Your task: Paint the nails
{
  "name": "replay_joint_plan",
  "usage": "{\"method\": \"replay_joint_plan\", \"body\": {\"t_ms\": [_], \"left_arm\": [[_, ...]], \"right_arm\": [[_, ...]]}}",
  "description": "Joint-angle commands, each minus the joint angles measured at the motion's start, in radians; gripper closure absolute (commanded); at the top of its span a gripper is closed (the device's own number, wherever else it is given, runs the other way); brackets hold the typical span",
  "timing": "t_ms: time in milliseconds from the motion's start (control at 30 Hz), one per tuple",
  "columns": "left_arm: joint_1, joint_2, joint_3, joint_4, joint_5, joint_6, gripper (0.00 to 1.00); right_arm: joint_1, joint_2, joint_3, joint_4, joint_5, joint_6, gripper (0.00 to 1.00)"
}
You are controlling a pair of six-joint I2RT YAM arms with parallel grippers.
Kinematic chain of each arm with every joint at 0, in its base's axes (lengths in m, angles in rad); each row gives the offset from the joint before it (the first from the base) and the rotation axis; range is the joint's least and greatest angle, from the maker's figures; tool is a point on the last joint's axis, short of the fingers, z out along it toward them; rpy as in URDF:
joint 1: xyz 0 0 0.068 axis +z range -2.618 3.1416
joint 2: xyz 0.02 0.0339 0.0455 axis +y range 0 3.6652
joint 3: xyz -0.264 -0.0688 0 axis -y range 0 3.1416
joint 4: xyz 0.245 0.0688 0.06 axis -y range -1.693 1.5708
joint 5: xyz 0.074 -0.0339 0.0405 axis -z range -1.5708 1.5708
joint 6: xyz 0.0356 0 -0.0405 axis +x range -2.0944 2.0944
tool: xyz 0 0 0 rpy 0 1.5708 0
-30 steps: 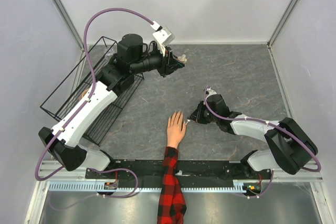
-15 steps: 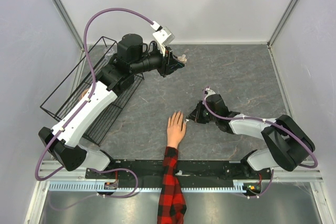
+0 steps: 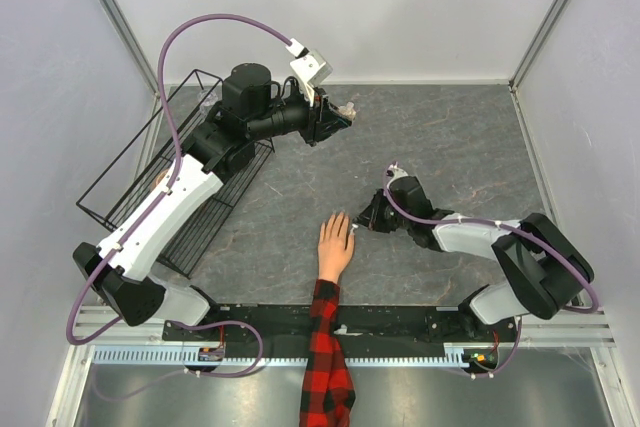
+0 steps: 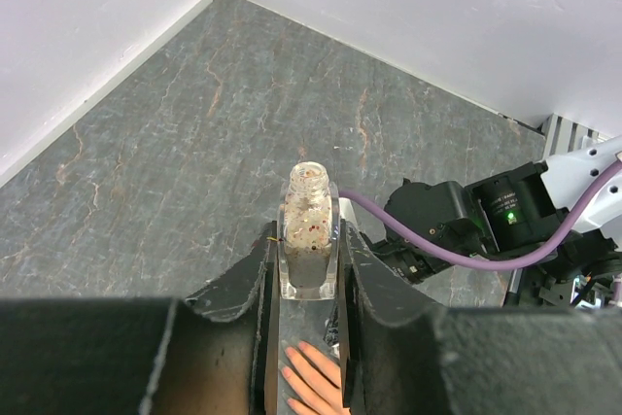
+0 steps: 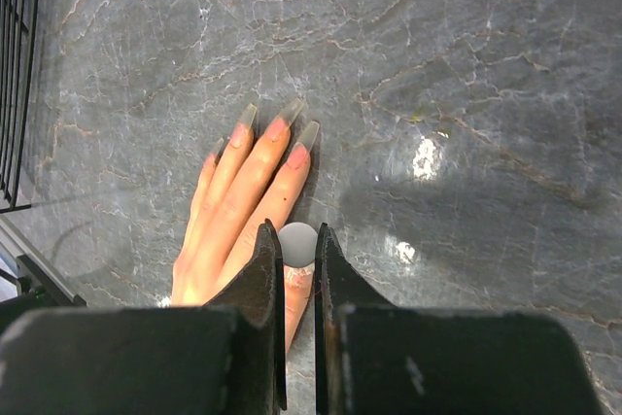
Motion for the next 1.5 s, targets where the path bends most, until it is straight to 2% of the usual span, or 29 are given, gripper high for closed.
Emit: {"method": "replay_joint_plan", "body": {"t_ms": [0,400,533,633,867,1067,1467], "left_arm": [[0.005,0.002,0.054,0.015,0.011,0.044,0.98],[0.025,0.011,0.074,0.003,0.022,0.06,0.98],[0.028,0.011,0.074,0.002,0.024,0.057,0.98],[0.028,-0.001,0.062,0.011,0.024,0.057,0.98],[0.027,-0.03,0.035,0.034,0.019,0.037,0.98],[0.027,-0.031,0.037,0.039,0.019,0.029,0.98],[0.027,-0.016,0.045,0.039,0.022,0.032,0.98]], "right_arm": [[-0.004,0.024,0.045,0.046,-0.003,-0.003,1.0],[-0.017,0.047,0.092,0.005,0.029,-0.029,1.0],[-0.02,-0.053,0.118,-0.142,0.083,-0.079,1.0],[-0.019,-0.119,0.108,-0.188,0.086,-0.089,1.0],[-0.019,-0.119,0.037,-0.122,0.02,-0.06,1.0],[-0.019,-0.055,0.031,-0.035,-0.01,-0.03,1.0],[-0.019,-0.032,0.023,-0.027,-0.024,-0.018,1.0]]}}
